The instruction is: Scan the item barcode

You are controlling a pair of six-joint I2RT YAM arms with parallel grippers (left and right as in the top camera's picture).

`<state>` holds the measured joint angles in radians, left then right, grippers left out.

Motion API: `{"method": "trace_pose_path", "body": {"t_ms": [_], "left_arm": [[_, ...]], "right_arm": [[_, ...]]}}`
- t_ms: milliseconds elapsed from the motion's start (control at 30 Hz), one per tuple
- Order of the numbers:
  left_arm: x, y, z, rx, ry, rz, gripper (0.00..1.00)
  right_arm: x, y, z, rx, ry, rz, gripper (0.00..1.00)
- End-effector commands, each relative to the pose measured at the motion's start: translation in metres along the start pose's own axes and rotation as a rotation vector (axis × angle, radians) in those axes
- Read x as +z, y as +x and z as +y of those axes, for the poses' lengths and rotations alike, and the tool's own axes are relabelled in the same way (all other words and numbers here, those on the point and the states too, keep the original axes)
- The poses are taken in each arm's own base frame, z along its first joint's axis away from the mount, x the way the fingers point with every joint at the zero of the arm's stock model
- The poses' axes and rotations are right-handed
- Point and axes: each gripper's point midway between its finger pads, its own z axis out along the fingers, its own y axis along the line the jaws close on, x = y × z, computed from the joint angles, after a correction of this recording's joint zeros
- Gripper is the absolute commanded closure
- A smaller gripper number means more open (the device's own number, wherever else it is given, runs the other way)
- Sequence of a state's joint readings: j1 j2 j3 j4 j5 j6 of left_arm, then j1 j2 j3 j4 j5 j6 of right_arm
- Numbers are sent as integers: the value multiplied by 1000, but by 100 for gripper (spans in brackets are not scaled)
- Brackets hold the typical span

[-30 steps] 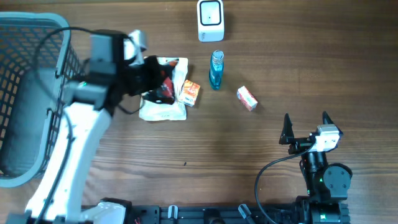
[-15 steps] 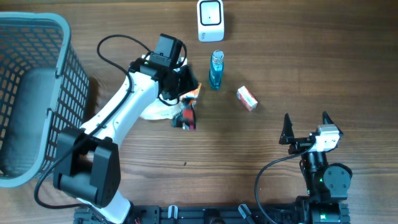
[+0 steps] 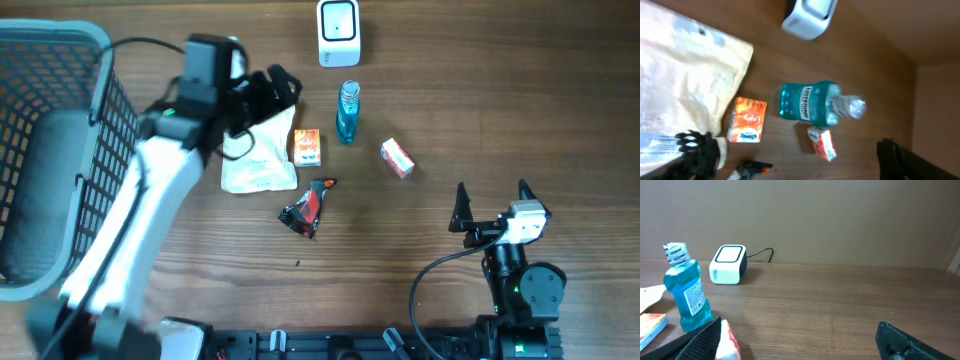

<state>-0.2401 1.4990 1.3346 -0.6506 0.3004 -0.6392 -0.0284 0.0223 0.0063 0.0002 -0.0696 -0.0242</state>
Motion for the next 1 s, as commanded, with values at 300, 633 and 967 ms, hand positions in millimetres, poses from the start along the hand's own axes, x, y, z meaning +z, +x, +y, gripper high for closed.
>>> {"method": "trace_pose_path", "body": {"t_ms": [300,633,967], "left_arm": [[-119,-20,60,23,-325,-274,0],[-109,33,62,-17,-286,-24,0],[-110,37,65,-21,-295,-7,0]], "right_arm": [[0,0,0,5,5,-3,0],[0,0,0,5,5,-3,0],[0,0,0,5,5,-3,0]]}}
